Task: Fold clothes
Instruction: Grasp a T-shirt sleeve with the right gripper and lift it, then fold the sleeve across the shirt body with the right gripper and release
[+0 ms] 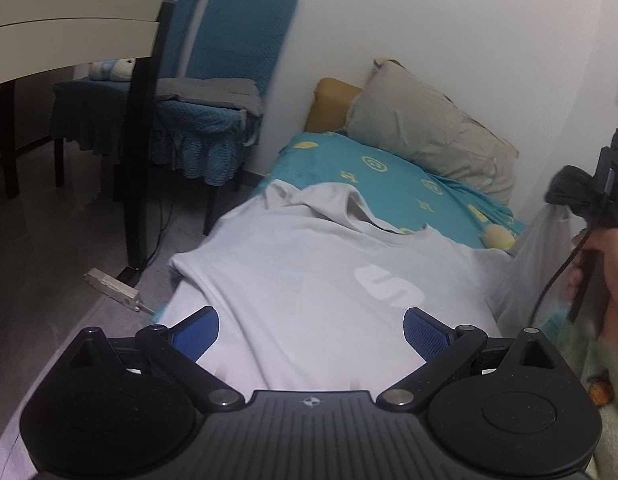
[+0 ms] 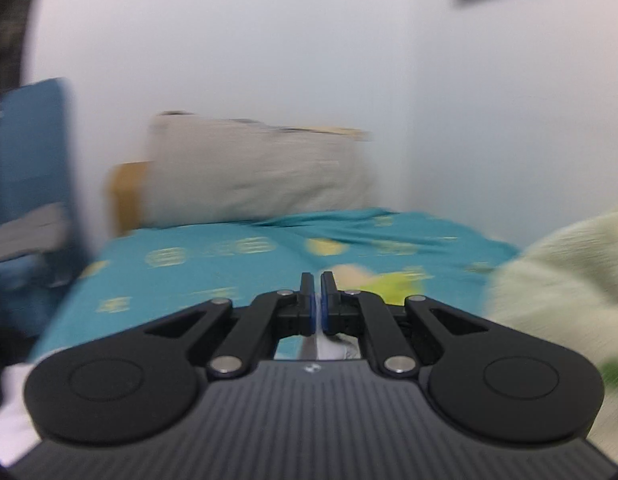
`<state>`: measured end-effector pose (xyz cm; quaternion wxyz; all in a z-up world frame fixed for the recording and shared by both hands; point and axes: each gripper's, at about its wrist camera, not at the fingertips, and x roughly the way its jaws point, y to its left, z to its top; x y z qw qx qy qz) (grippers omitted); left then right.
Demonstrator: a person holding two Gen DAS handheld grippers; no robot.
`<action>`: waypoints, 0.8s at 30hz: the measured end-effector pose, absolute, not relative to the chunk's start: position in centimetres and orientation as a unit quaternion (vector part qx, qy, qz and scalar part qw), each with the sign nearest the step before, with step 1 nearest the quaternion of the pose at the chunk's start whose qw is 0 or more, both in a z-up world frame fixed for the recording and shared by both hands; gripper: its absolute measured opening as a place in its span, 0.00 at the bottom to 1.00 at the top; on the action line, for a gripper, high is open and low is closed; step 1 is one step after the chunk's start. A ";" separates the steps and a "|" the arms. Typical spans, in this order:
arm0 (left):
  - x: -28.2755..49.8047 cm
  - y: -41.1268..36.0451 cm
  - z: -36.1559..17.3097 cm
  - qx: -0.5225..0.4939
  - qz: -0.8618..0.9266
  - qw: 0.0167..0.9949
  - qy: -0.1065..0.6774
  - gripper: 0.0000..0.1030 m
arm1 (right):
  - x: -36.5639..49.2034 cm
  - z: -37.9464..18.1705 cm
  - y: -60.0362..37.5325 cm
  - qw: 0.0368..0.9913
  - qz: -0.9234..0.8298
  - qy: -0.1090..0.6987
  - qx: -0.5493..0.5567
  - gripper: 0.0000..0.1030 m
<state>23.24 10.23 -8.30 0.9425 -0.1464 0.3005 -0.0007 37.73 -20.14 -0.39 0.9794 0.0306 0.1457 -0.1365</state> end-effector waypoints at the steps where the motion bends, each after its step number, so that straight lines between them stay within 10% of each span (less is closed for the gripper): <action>1: 23.4 10.8 -8.2 -0.151 0.004 0.941 0.302 0.97 | 37.6 -0.9 -18.0 0.982 -0.110 0.149 0.030 0.06; 10: 24.3 16.6 -9.4 -0.174 0.072 0.920 0.344 0.97 | 38.8 -9.0 -6.4 0.971 0.030 0.239 -0.005 0.08; 12: 24.3 16.6 -9.3 -0.180 0.067 0.920 0.342 0.97 | 38.7 -9.5 -6.7 0.965 0.046 0.257 0.009 0.41; 13: 24.3 16.3 -9.2 -0.178 0.065 0.921 0.340 0.97 | 38.5 -9.5 -7.2 0.963 0.055 0.263 0.023 0.83; 14: 24.4 16.1 -9.1 -0.176 0.063 0.923 0.338 0.97 | 38.2 -9.4 -7.6 0.962 0.065 0.262 0.040 1.00; 24: 23.0 13.6 -8.0 -0.161 0.027 0.935 0.316 0.97 | 26.2 -3.1 -13.1 0.960 0.068 0.253 0.095 1.00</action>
